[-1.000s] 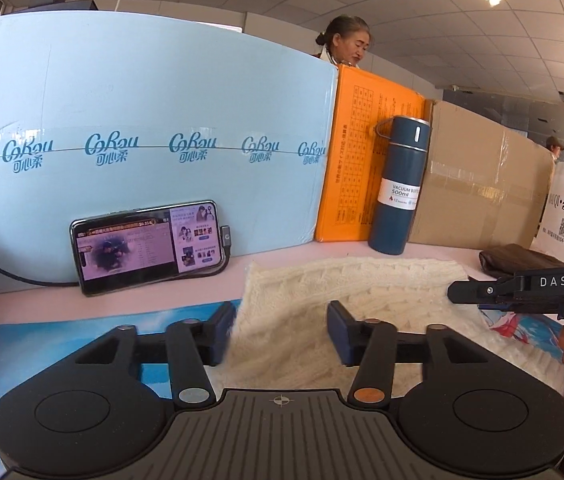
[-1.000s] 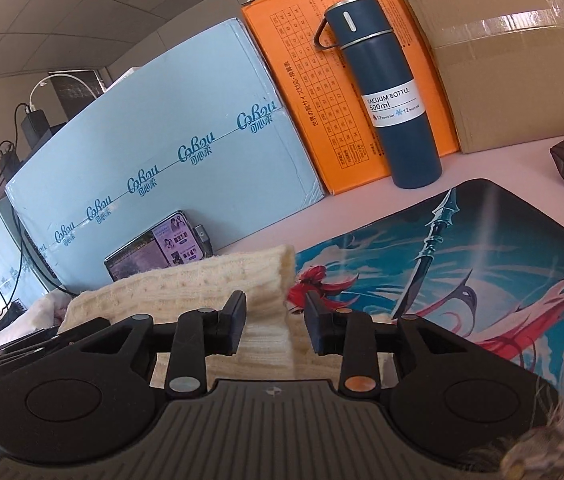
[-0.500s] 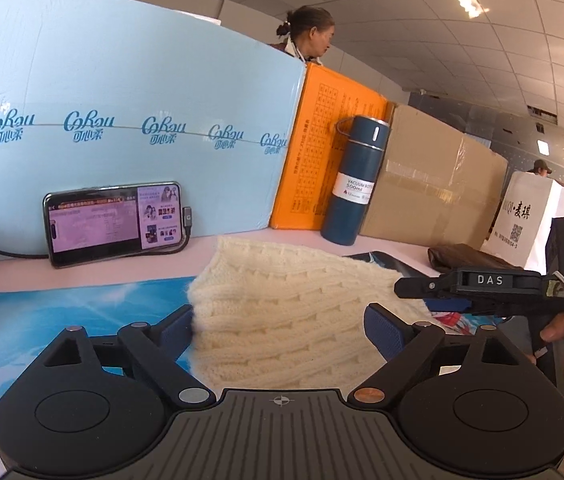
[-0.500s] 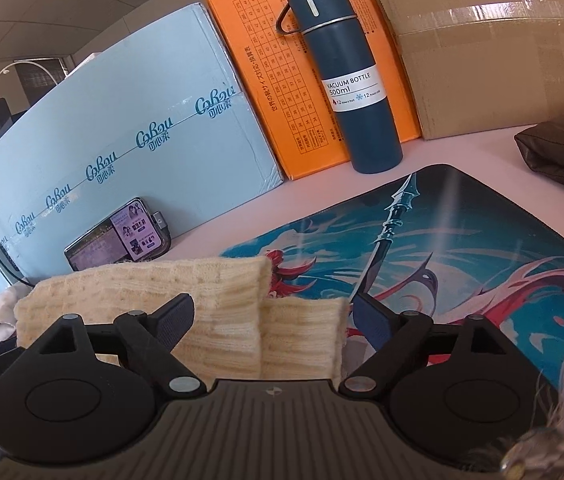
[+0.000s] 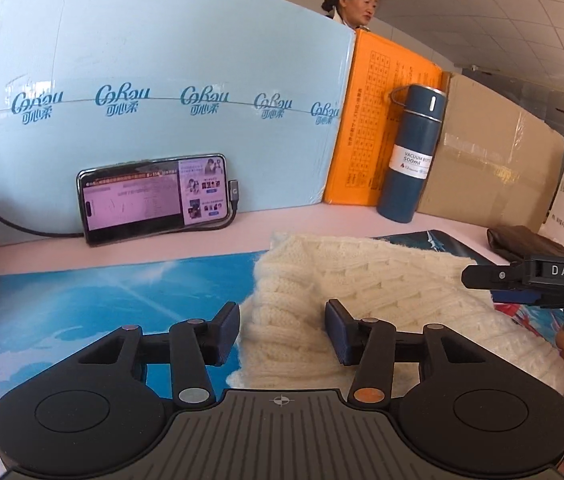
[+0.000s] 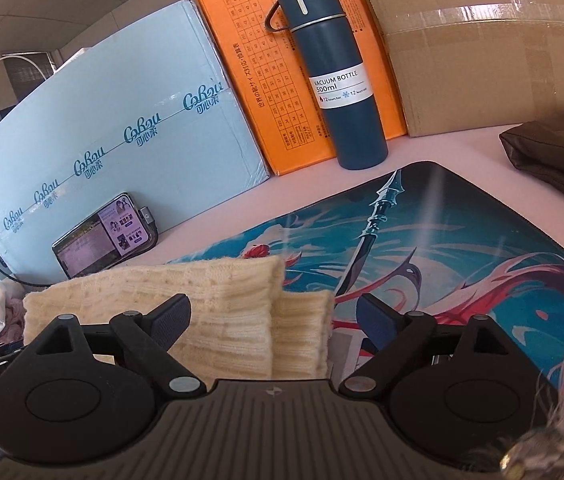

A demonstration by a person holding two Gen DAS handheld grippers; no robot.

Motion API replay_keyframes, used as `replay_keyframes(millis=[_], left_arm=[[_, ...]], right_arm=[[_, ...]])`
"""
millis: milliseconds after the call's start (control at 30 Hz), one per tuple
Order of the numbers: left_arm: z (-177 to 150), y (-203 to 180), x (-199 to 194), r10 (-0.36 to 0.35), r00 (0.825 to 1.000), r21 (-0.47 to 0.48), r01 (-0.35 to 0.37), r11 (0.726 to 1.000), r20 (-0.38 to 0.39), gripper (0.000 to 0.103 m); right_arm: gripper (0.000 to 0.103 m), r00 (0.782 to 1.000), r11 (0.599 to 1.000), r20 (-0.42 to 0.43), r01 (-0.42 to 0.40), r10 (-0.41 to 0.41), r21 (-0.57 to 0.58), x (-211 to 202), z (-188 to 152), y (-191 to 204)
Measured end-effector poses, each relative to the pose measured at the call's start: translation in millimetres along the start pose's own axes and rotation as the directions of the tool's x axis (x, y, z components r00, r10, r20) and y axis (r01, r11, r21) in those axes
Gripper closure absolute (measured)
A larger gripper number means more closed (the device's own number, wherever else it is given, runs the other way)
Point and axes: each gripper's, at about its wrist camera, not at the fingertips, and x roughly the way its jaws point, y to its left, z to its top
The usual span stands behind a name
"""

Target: Fold clothes

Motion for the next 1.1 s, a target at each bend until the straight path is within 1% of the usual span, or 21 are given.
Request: replay_keyframes(millis=[133, 167, 267, 333, 367, 400, 433, 500, 633, 700, 767, 800, 867, 933, 1033, 1067, 1100], left_arm=[[-2, 7, 2, -0.012, 1.000, -0.028, 0.011, 1.000, -0.019, 0.053], [-2, 8, 2, -0.012, 1.000, -0.036, 0.012, 0.999, -0.021, 0.050], [-2, 11, 4, -0.011, 1.000, -0.058, 0.009, 0.998, -0.028, 0.046], [-2, 13, 5, -0.005, 0.999, -0.073, 0.003, 0.997, -0.033, 0.039], [-2, 14, 5, -0.003, 0.999, -0.080, 0.000, 0.997, -0.035, 0.033], [-2, 15, 6, -0.001, 0.999, -0.086, -0.002, 0.996, -0.038, 0.030], [-2, 16, 6, 0.001, 0.999, -0.091, -0.005, 0.996, -0.041, 0.029], [-2, 18, 7, 0.004, 0.999, -0.103, -0.009, 0.995, -0.046, 0.023], [-2, 22, 8, 0.002, 0.999, -0.121, -0.009, 0.993, -0.053, 0.020], [-2, 23, 10, 0.001, 0.998, -0.131, -0.009, 0.991, -0.061, 0.015], [-3, 26, 11, -0.010, 0.998, -0.147, 0.001, 0.989, -0.064, 0.013], [-3, 27, 11, -0.015, 0.998, -0.151, 0.005, 0.989, -0.064, 0.012], [-3, 26, 11, -0.014, 0.998, -0.146, 0.004, 0.989, -0.065, 0.012], [-3, 26, 11, -0.017, 0.998, -0.147, 0.007, 0.989, -0.065, 0.011], [-4, 27, 9, -0.044, 0.997, -0.158, 0.033, 0.987, -0.065, 0.010], [-4, 28, 8, -0.064, 0.996, -0.162, 0.052, 0.985, -0.066, 0.009], [-5, 27, 7, -0.099, 0.993, -0.166, 0.086, 0.982, -0.068, 0.005]], right_arm=[[0.013, 0.999, 1.000, -0.020, 0.025, -0.026, -0.010, 3, -1, 1], [0.013, 0.999, 1.000, -0.025, 0.030, -0.030, -0.011, 4, -1, 1], [0.013, 0.999, 0.999, -0.032, 0.037, -0.038, -0.014, 5, -2, 0], [0.013, 0.998, 0.999, -0.036, 0.042, -0.043, -0.016, 6, -3, 0], [0.013, 0.998, 0.999, -0.035, 0.042, -0.043, -0.016, 6, -3, 0], [0.013, 0.998, 0.999, -0.035, 0.043, -0.044, -0.017, 6, -3, 0], [0.013, 0.998, 0.999, -0.035, 0.044, -0.045, -0.017, 6, -3, 0], [0.012, 0.998, 0.999, -0.036, 0.047, -0.048, -0.020, 6, -4, 1], [0.011, 0.998, 0.998, -0.036, 0.054, -0.055, -0.028, 6, -5, 2], [0.011, 0.998, 0.998, -0.034, 0.056, -0.057, -0.031, 6, -5, 2], [0.009, 0.998, 0.998, -0.034, 0.055, -0.056, -0.038, 7, -6, 3], [0.007, 0.998, 0.997, -0.033, 0.056, -0.058, -0.045, 8, -6, 3], [0.007, 0.998, 0.997, -0.031, 0.058, -0.060, -0.060, 9, -8, 5], [0.007, 0.998, 0.998, -0.031, 0.047, -0.048, -0.044, 9, -7, 3], [0.007, 0.999, 1.000, -0.052, 0.001, -0.002, -0.016, 11, -2, -2], [0.007, 0.998, 1.000, -0.063, -0.014, 0.013, -0.014, 13, 0, -2], [0.007, 0.997, 1.000, -0.075, -0.028, 0.027, -0.013, 15, 2, -2]])
